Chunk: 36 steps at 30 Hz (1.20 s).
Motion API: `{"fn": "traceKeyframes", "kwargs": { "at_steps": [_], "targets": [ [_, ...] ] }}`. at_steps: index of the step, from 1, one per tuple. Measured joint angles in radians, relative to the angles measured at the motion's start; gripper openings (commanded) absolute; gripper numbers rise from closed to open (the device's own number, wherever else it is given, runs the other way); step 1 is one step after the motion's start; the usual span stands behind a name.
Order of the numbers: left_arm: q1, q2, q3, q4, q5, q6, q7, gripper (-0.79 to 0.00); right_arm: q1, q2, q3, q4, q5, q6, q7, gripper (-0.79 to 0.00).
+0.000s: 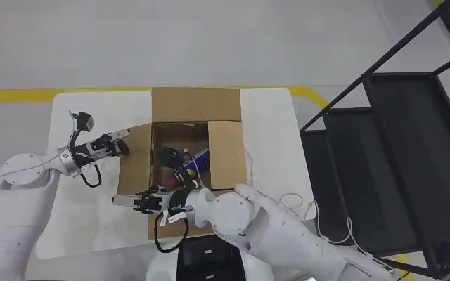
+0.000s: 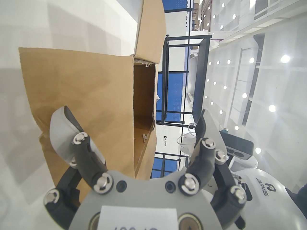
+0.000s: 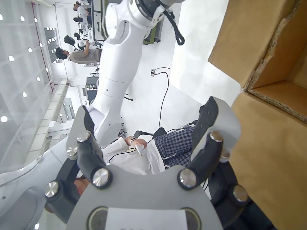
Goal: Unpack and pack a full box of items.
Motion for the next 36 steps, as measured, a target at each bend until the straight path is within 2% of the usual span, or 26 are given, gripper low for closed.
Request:
{"fn": "traceKeyframes", "kwargs": {
  "at_steps": [5,8,13,16,20,23,25,27,30,36],
  "targets": [
    [-0.032,-0.019,0.084,0.039,0.080,-0.018,0.021,0.000,-0.188,0.059,0.167,-0.122,-0.039,-0.051,0.048,0.000],
    [-0.049,-0.027,0.117,0.062,0.100,-0.032,0.012,0.000,-0.271,0.081,0.247,-0.159,-0.034,-0.092,0.079,0.000],
    [-0.059,-0.025,0.096,0.048,0.070,-0.071,0.003,0.000,-0.354,0.100,0.333,-0.185,-0.011,-0.146,0.101,0.000],
    [-0.037,-0.012,0.042,-0.021,0.029,-0.095,-0.021,0.000,-0.392,0.109,0.369,-0.199,0.007,-0.180,0.120,0.000],
    [0.028,0.008,-0.031,-0.208,-0.043,-0.065,-0.083,0.000,-0.452,0.123,0.434,-0.221,0.024,-0.212,0.136,0.000],
    [0.066,0.016,-0.038,-0.359,-0.009,-0.024,-0.110,0.000,-0.511,0.133,0.500,-0.232,0.057,-0.246,0.129,0.000],
    [0.073,0.015,-0.024,-0.428,0.014,0.005,-0.105,0.000,-0.551,0.137,0.538,-0.235,0.085,-0.276,0.124,0.000],
    [0.061,0.009,0.013,-0.476,0.037,0.032,-0.082,0.000,-0.596,0.142,0.579,-0.233,0.131,-0.317,0.121,0.000],
    [0.018,-0.012,0.101,-0.477,0.058,0.057,-0.020,0.000,-0.659,0.147,0.638,-0.216,0.202,-0.384,0.114,0.000],
    [-0.125,-0.081,0.330,-0.346,0.102,0.043,0.116,0.000,-0.752,0.157,0.728,-0.195,0.281,-0.491,0.133,0.000]
  ]
}}
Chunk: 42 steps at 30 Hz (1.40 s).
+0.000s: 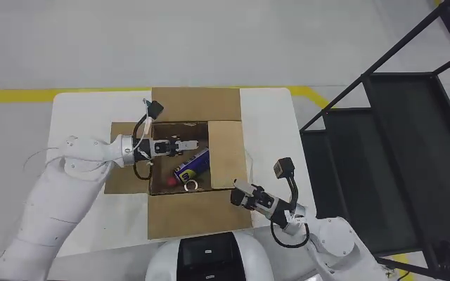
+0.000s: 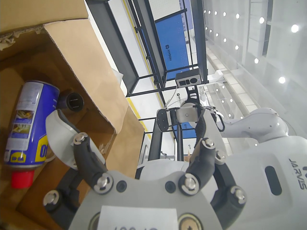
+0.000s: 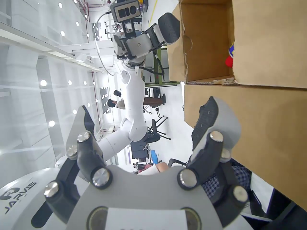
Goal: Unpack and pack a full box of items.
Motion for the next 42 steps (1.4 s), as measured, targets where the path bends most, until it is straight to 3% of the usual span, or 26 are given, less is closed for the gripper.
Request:
{"fn": "traceKeyframes", "kwargs": {
  "at_steps": [8,14,18,24,33,37,42],
  "targets": [
    [-0.162,-0.109,0.231,0.250,0.035,-0.059,0.143,0.000,-0.042,0.009,0.029,-0.004,0.011,-0.046,0.035,0.000],
    [-0.227,-0.177,0.329,0.364,0.030,-0.106,0.178,0.000,-0.050,0.014,0.029,-0.012,0.005,-0.051,0.044,0.000],
    [-0.245,-0.209,0.353,0.406,-0.023,-0.139,0.161,0.000,-0.040,0.016,0.011,-0.007,-0.006,-0.046,0.054,0.000],
    [-0.250,-0.214,0.327,0.365,-0.124,-0.226,0.007,0.000,-0.018,0.021,-0.025,-0.016,-0.025,-0.048,0.099,0.000],
    [-0.208,-0.200,0.278,0.185,-0.214,-0.188,-0.109,0.000,-0.024,0.034,-0.050,-0.059,-0.057,-0.063,0.203,0.000],
    [-0.204,-0.211,0.293,0.151,-0.226,-0.167,-0.110,0.000,-0.015,0.034,-0.055,-0.051,-0.092,-0.016,0.129,0.000],
    [-0.214,-0.231,0.318,0.170,-0.267,-0.151,-0.142,0.000,-0.029,0.031,-0.048,-0.055,-0.122,0.017,-0.027,0.000]
  ]
}}
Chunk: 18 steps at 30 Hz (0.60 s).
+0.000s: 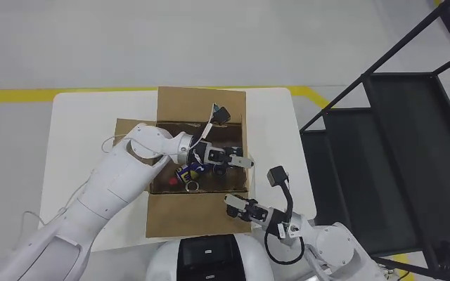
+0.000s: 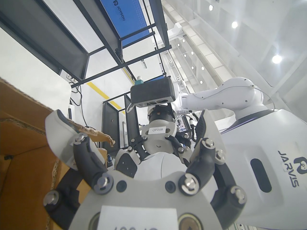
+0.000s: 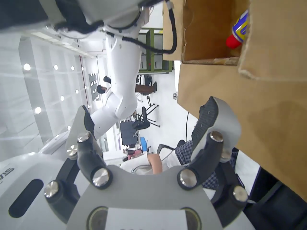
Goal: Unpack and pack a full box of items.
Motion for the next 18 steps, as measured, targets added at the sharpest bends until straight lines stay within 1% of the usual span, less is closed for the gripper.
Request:
{"fn": "traceKeyframes", "kwargs": {
  "at_steps": [3,6,8,11,14,16,18],
  "targets": [
    [-0.008,-0.006,-0.003,0.030,-0.014,-0.004,-0.016,0.000,-0.039,0.000,0.018,-0.007,-0.014,-0.009,-0.076,0.000],
    [-0.011,-0.006,-0.021,0.057,-0.021,-0.015,-0.036,0.000,-0.087,0.000,0.045,-0.020,-0.021,-0.022,-0.156,0.000],
    [-0.001,0.002,-0.042,0.057,-0.018,-0.024,-0.052,0.000,-0.114,-0.001,0.063,-0.030,-0.022,-0.023,-0.206,0.000],
    [0.024,0.017,-0.081,0.033,-0.009,-0.016,-0.068,0.000,-0.132,-0.002,0.071,-0.032,-0.020,-0.016,-0.256,0.000],
    [0.045,0.029,-0.111,0.008,0.009,0.011,-0.064,0.000,-0.130,0.001,0.065,-0.026,-0.012,-0.021,-0.206,0.000],
    [0.055,0.031,-0.116,0.004,0.022,0.021,-0.054,0.000,-0.126,0.004,0.061,-0.022,-0.016,-0.014,-0.157,0.000],
    [0.063,0.028,-0.109,0.005,0.028,0.030,-0.046,0.000,-0.110,0.008,0.050,-0.016,-0.032,0.014,-0.098,0.000]
  ]
}}
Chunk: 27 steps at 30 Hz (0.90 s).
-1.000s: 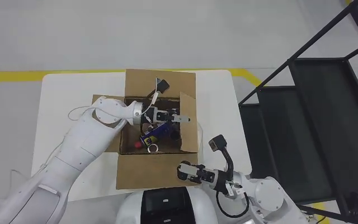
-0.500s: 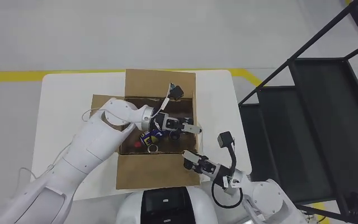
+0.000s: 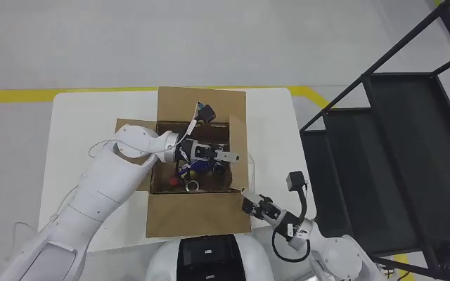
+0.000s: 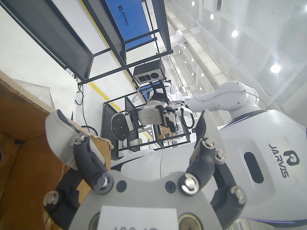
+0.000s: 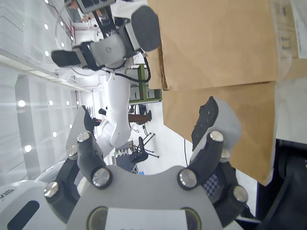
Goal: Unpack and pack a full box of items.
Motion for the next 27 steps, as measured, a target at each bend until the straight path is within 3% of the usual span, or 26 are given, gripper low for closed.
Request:
{"fn": "traceKeyframes", "kwargs": {
  "at_steps": [7,11,16,22,27],
  "targets": [
    [-0.009,-0.022,0.038,0.019,0.000,0.000,0.008,0.000,0.148,-0.004,-0.109,0.075,0.012,0.071,0.085,0.000],
    [-0.028,-0.035,0.047,0.041,-0.014,0.000,0.002,0.000,0.231,-0.016,-0.169,0.130,0.036,0.043,0.015,0.000],
    [-0.049,-0.046,0.045,0.070,-0.028,-0.007,-0.004,0.000,0.209,-0.019,-0.177,0.125,0.004,0.017,-0.086,0.000],
    [-0.017,-0.019,-0.054,0.053,-0.063,-0.020,-0.013,0.000,0.126,-0.015,-0.101,0.097,0.022,-0.016,-0.199,0.000],
    [0.043,0.021,-0.186,0.001,-0.094,-0.003,-0.033,0.000,0.081,-0.014,-0.065,0.103,0.047,-0.046,-0.244,0.000]
  ]
}}
